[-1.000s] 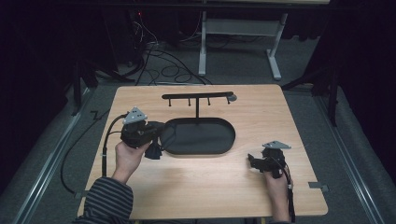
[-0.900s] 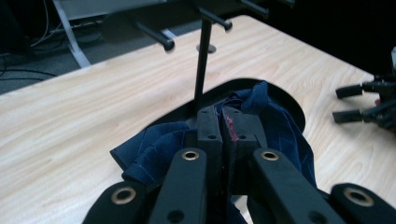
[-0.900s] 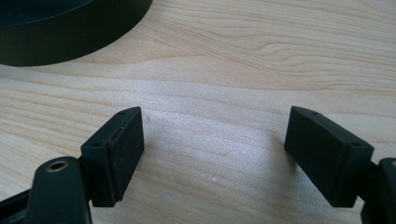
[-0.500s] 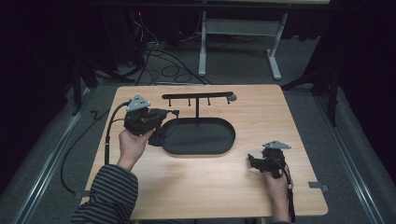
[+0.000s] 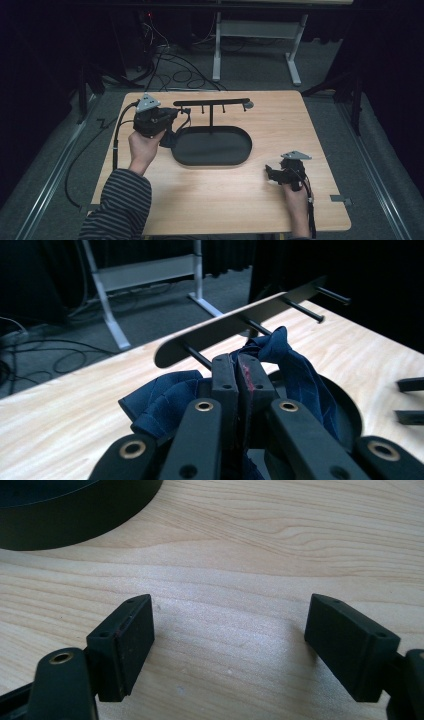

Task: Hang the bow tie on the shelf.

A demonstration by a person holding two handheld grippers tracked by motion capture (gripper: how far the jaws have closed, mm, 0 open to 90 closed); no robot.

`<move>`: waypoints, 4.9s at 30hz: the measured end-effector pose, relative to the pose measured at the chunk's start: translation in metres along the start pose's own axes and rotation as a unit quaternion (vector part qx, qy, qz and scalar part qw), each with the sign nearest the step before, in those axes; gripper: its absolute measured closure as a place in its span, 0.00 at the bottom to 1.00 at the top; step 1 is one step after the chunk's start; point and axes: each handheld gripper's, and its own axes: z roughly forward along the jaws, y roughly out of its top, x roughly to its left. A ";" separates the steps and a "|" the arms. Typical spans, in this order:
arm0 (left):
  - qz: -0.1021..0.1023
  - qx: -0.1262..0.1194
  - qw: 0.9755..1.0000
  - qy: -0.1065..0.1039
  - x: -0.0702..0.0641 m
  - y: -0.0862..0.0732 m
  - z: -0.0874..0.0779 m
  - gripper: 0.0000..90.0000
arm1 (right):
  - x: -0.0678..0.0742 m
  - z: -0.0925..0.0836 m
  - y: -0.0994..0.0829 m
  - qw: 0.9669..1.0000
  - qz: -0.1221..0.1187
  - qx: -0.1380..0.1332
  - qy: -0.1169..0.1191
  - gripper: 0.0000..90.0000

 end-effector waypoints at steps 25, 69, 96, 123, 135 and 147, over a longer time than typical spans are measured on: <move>0.008 -0.004 0.998 0.061 0.007 -0.003 0.027 0.95 | 0.000 0.000 0.000 1.000 0.001 0.000 0.001 0.23; -0.007 0.008 0.999 0.037 0.013 -0.020 -0.003 0.67 | 0.000 0.000 0.000 1.000 0.001 0.000 0.001 0.23; -0.065 0.001 0.998 0.023 0.018 -0.057 -0.045 0.58 | 0.000 0.000 0.000 1.000 -0.002 0.001 0.001 0.23; -0.084 0.013 0.996 0.006 0.004 -0.083 -0.070 0.54 | 0.000 0.000 0.000 1.000 -0.004 0.002 0.001 0.23; -0.082 0.006 0.996 0.020 0.001 -0.095 -0.077 0.54 | 0.000 0.000 0.000 1.000 -0.003 0.002 0.001 0.23; -0.095 0.014 0.995 0.024 -0.001 -0.111 -0.075 0.56 | 0.000 0.000 0.000 1.000 -0.003 0.002 0.001 0.23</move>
